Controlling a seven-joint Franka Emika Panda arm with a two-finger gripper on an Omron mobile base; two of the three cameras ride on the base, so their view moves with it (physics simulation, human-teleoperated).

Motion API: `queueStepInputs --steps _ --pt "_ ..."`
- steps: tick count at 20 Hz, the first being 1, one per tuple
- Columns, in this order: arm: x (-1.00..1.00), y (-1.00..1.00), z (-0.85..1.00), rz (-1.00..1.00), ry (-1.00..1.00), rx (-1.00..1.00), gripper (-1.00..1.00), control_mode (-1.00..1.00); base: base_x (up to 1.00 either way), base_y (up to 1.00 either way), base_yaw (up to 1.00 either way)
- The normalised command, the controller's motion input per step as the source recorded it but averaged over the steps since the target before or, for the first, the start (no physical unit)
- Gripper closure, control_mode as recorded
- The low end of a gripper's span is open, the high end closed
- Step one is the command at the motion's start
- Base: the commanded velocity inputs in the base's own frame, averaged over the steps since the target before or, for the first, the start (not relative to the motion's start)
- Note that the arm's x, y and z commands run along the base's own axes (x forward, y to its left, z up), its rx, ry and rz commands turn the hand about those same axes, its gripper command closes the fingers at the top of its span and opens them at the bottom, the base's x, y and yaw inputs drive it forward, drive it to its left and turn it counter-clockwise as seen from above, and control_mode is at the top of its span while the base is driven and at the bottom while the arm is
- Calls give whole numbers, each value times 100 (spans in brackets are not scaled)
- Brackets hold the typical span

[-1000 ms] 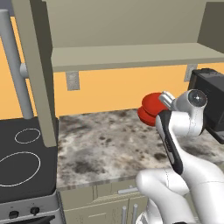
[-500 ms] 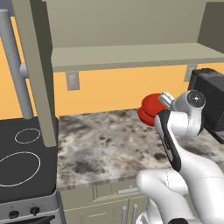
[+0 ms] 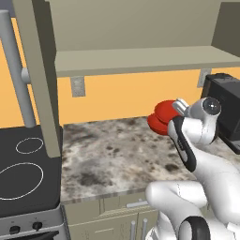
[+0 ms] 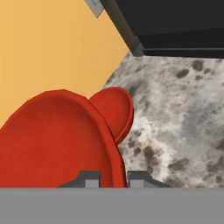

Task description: Pick up the bowls on the counter and stack them on top of one another in the open cabinet. Place the smaller bowl on top of the larger bowl.

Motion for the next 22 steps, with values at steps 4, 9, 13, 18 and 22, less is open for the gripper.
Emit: queueStepInputs --steps 4,9,13,18,22 --pt "24 -18 -10 0 0 2 100 -100 0 0 0" --pt "21 -15 -14 0 0 0 100 -100 0 0 0" --pt "22 -17 -16 0 0 0 100 -100 0 0 0" --pt "22 -21 -15 0 0 0 100 -100 0 0 0" --pt "24 -13 -17 0 -1 0 100 -100 0 0 0"
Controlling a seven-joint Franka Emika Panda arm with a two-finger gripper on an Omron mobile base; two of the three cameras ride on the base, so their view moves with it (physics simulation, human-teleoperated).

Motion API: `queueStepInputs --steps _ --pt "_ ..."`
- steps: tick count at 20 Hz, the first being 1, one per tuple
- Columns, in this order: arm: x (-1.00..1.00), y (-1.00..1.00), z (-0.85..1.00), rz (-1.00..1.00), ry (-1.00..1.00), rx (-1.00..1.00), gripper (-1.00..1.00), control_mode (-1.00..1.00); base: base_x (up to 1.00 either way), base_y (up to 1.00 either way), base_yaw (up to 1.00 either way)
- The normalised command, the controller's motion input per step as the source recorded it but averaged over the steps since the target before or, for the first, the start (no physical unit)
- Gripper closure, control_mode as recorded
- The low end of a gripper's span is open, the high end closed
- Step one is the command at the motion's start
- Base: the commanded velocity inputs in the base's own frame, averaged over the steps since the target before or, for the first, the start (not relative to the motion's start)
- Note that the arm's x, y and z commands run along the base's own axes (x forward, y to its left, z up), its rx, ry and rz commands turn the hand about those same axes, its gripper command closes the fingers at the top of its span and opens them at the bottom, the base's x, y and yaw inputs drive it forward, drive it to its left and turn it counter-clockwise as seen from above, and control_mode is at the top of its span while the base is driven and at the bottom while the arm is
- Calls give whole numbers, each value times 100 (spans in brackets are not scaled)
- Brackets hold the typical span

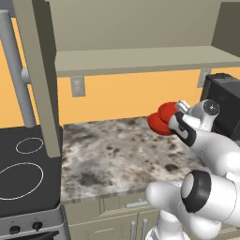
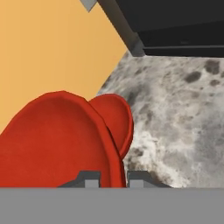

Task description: Pick up the bowls on the counter and stack them on top of one another in the open cabinet. Place the smaller bowl on top of the larger bowl.

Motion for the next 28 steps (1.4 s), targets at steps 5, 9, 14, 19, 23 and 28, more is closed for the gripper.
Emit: queueStepInputs --steps 5,9,14,19,23,28 --pt "2 -2 -4 0 0 0 100 -100 0 0 0" --pt "5 0 -8 0 0 0 100 -100 0 0 0" --pt "21 0 -13 0 0 0 100 -100 0 0 0" --pt "29 -1 -18 0 0 1 100 -100 0 0 0" --pt "30 -12 -23 0 0 0 100 -100 0 0 0" --pt "32 -25 -22 0 0 2 100 -100 0 0 0"
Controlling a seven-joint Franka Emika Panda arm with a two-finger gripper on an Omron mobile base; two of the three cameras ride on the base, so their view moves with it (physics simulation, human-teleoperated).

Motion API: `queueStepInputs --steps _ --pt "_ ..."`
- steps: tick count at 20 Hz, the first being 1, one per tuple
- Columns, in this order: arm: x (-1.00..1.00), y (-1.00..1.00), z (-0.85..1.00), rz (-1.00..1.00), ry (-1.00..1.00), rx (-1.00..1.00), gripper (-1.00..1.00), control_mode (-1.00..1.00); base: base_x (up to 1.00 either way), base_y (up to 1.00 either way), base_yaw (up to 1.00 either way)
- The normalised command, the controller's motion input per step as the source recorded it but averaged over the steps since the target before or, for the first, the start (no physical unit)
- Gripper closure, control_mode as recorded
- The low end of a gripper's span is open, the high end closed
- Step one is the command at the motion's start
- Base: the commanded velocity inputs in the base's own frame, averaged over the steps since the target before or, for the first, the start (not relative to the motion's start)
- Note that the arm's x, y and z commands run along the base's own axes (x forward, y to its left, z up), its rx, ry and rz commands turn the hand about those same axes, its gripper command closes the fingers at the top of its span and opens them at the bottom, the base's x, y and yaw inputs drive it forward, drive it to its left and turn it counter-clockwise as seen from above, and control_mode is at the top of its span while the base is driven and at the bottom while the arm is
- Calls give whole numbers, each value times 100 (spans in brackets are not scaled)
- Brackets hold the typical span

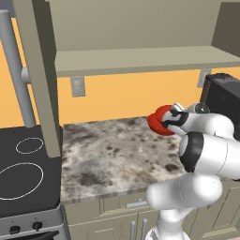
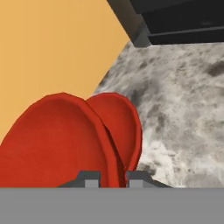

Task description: Pick up the bowls on the counter and stack them on top of one another in the open cabinet. Place the smaller bowl on top of the larger bowl.

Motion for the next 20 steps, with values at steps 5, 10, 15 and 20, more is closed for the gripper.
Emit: queueStepInputs --steps 5,10,15,20 --pt "20 -13 -13 0 0 1 100 -100 0 0 0" --pt "8 0 -4 0 0 0 100 -100 0 0 0" --pt "32 0 -19 0 0 0 100 -100 0 0 0" --pt "32 0 -21 0 0 0 100 -100 0 0 0"
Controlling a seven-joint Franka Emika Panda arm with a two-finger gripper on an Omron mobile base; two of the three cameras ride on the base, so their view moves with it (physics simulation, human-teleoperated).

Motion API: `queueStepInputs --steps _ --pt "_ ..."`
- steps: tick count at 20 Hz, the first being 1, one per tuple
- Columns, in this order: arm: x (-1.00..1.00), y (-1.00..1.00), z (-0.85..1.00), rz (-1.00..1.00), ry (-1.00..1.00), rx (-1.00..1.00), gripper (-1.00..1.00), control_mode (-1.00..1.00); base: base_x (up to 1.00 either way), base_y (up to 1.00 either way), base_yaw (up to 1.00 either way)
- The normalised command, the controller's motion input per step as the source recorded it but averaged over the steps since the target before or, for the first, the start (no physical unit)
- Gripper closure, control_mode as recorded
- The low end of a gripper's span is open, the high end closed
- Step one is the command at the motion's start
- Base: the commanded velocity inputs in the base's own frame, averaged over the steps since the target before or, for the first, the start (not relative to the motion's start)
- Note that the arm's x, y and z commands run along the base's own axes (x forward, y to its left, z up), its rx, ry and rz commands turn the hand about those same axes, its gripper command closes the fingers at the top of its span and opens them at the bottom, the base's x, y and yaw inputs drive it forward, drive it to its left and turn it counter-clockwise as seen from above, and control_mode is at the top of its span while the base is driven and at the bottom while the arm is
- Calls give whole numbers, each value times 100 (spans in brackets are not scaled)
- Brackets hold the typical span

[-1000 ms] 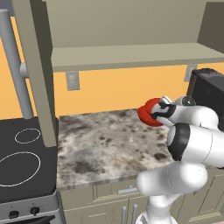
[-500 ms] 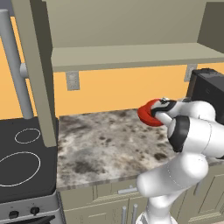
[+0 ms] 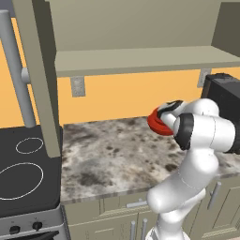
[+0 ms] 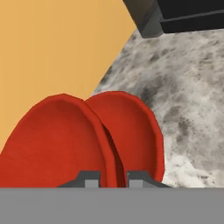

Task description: Pick up the bowls on the counter and stack them on top of one another in the open cabinet. Place the smaller bowl on top of the larger bowl.

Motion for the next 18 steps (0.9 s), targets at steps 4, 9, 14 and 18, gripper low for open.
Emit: queueStepInputs --steps 4,9,14,18 --pt "17 -4 -27 0 0 0 100 -100 0 0 0" --pt "6 -11 -31 0 0 0 100 -100 0 0 0" --pt "1 -6 -12 0 -1 0 100 -100 0 0 0" --pt "0 0 0 0 0 0 100 -100 0 0 0"
